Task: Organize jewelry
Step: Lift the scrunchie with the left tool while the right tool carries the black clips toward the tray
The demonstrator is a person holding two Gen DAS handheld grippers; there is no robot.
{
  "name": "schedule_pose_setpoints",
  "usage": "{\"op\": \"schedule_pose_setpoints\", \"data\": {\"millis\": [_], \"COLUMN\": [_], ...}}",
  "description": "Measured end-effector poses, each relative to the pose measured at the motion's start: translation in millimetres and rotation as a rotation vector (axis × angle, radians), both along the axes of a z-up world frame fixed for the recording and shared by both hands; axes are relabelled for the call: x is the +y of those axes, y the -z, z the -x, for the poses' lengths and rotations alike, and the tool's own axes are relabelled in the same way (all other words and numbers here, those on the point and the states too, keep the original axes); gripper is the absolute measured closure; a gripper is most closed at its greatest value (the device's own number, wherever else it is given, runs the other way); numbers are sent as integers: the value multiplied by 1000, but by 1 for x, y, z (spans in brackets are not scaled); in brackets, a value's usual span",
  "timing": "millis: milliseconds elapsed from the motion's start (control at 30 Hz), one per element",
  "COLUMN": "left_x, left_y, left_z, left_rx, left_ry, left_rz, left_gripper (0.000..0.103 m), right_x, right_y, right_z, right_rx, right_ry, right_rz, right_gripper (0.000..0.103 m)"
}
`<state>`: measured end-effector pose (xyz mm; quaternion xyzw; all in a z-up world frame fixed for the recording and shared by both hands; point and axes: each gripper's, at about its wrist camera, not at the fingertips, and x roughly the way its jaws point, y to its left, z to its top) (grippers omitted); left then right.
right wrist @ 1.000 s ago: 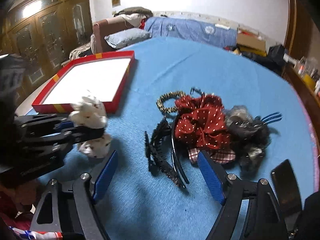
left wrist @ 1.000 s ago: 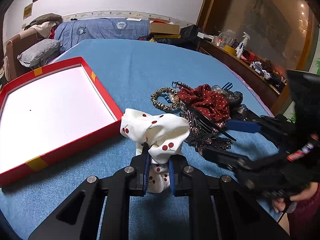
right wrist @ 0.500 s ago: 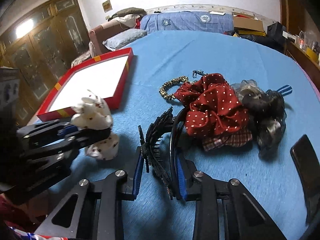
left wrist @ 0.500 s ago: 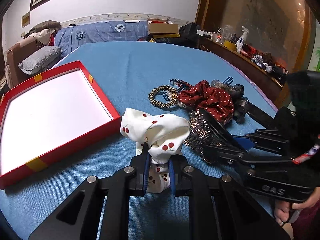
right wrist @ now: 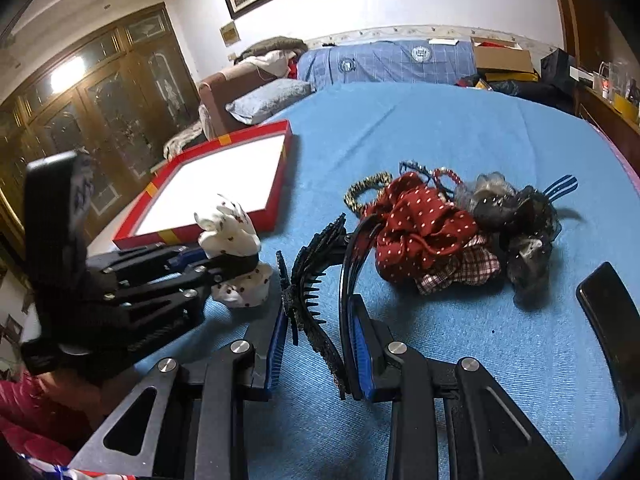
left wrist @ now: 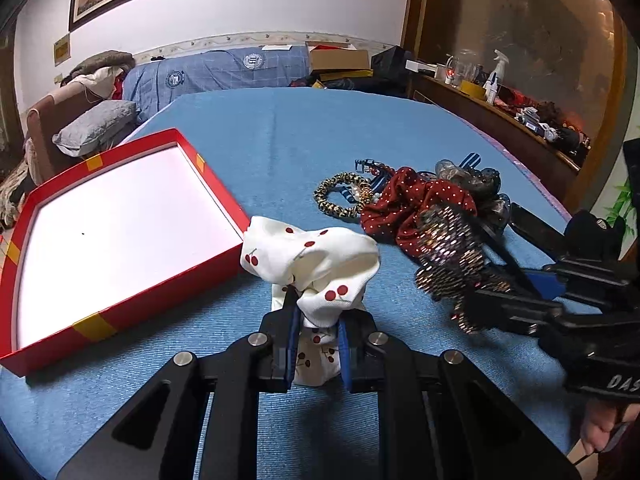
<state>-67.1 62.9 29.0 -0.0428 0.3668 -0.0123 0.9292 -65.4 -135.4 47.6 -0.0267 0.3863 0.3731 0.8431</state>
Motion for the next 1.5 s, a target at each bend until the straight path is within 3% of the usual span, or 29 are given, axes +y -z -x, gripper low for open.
{"op": "schedule_pose_setpoints", "data": {"millis": [867,1500], "left_x": [10,76], "left_y": [-8,-27], "left_z": [8,10], "left_rx": [-20,-38], "left_ry": [-39,-151], "left_rz": [-14,30], "left_gripper": [87,87], "right_x": [6,79], "right_y": [-15,-39], "right_z": [2,-17], "right_rx": [-14,-16], "right_ry": [-18,-125], "right_rz": [-13,9], "right_gripper": [70,70]}}
